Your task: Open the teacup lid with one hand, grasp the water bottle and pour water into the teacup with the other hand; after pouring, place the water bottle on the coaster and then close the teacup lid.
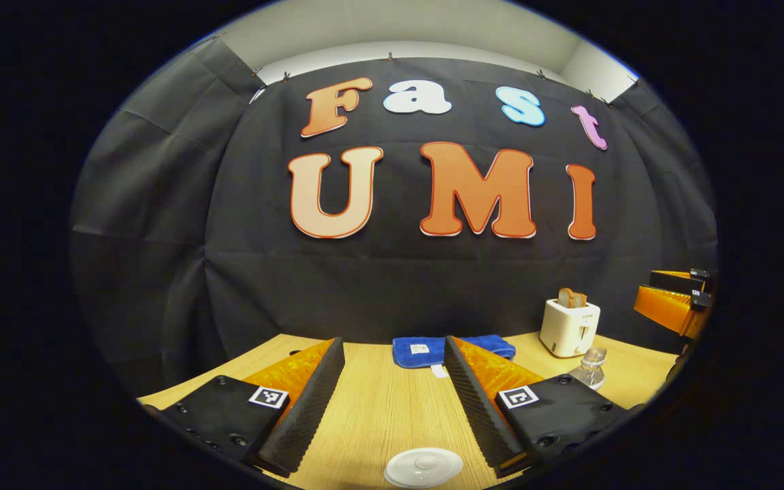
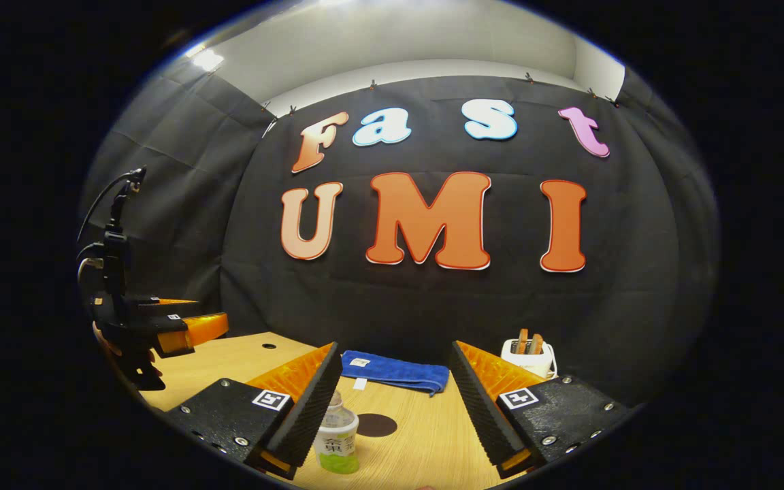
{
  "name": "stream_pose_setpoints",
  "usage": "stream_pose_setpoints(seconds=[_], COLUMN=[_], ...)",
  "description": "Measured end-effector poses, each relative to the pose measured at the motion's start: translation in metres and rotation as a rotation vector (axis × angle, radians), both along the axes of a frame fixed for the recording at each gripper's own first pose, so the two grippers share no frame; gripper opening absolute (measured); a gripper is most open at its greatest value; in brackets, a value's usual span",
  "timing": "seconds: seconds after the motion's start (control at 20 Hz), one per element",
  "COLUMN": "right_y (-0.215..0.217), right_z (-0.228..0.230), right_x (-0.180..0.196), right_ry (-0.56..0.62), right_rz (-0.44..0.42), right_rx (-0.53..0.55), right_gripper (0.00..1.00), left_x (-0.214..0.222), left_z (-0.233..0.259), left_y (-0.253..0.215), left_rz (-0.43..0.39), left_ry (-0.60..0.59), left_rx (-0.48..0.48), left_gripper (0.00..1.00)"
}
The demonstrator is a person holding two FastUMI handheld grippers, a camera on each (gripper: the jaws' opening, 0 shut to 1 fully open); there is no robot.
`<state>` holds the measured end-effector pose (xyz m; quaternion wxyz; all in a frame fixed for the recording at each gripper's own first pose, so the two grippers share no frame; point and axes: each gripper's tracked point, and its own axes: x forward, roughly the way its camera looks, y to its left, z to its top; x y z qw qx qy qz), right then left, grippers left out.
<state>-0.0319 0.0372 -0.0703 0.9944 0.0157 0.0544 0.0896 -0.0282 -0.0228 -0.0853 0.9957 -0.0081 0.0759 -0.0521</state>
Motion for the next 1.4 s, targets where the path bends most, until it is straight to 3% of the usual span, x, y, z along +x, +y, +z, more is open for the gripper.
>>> stream_pose_setpoints(seconds=[0.25,0.8,1.05,1.2,1.3,1.4], right_y=[0.021,0.04,0.044,0.048,0.051,0.051], right_z=[-0.052,-0.115,-0.127,-0.13,-0.131,-0.132], right_x=[-0.023,-0.041,-0.041,-0.04,-0.041,-0.041], right_ry=[0.132,0.269,0.3,0.308,0.31,0.31], right_rz=[0.099,0.17,0.174,0.186,0.191,0.195], right_rx=[0.051,0.051,0.054,0.051,0.046,0.038], right_gripper=[0.96,0.96,0.96,0.96,0.96,0.96], left_x=[-0.013,-0.042,-0.048,-0.049,-0.051,-0.051], left_z=[-0.056,-0.13,-0.149,-0.152,-0.156,-0.158], left_y=[-0.005,-0.031,-0.037,-0.042,-0.044,-0.043], left_rz=[-0.031,-0.137,-0.157,-0.173,-0.18,-0.169], left_ry=[0.109,0.275,0.311,0.313,0.322,0.326], left_rx=[0.028,0.059,0.071,0.102,0.129,0.139], left_gripper=[0.97,0.97,0.8,0.78,0.63,0.61])
